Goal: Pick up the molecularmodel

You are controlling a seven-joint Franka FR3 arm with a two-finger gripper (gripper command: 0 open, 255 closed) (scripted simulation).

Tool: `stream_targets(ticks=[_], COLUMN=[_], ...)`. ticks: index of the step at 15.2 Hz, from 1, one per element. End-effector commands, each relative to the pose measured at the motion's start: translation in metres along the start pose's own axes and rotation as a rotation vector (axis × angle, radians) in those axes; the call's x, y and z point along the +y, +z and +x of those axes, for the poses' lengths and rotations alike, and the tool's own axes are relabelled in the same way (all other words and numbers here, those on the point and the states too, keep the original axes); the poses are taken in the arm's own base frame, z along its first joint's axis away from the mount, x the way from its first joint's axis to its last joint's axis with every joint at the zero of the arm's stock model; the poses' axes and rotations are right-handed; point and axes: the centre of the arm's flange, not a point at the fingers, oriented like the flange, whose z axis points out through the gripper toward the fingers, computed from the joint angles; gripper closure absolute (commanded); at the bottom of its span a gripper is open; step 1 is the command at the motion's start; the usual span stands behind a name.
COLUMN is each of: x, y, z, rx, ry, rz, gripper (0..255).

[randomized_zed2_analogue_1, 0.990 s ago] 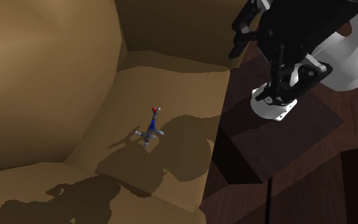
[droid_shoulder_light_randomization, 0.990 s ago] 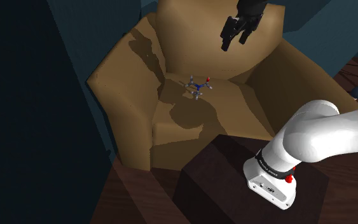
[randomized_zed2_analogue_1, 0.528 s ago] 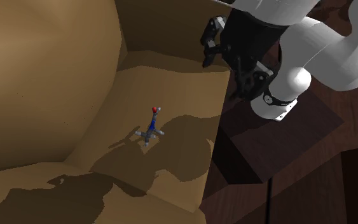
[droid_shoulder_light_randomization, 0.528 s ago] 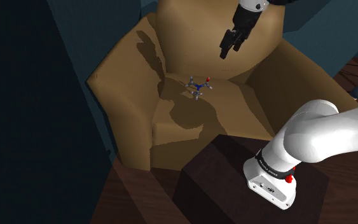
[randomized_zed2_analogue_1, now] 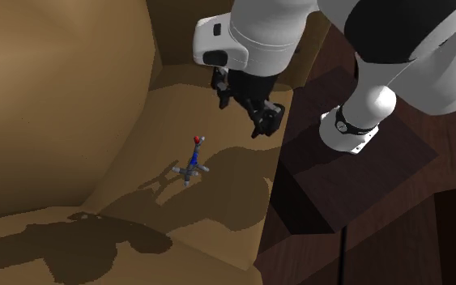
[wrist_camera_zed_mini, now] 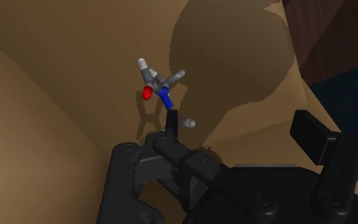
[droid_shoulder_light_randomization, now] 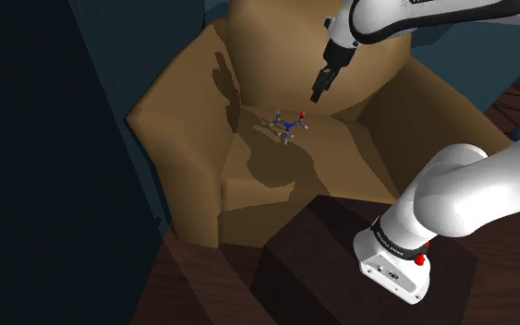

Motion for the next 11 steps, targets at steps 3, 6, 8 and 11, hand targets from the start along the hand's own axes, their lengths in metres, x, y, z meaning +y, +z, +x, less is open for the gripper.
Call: stream_targets(ticks=[3,6,8,11], x=[0.029,0.048,0.06,0.076], y=[0.047,0.081,0.104,0.139], z=[0.012,0.025,0.035,0.05], rx=[0.002,0.002,0.003,0.003], ry=[-0.112,-0.193,-0.247,-0.328], rz=[0.028,0.049,0.064,0.086], gripper=[0,0,0,0])
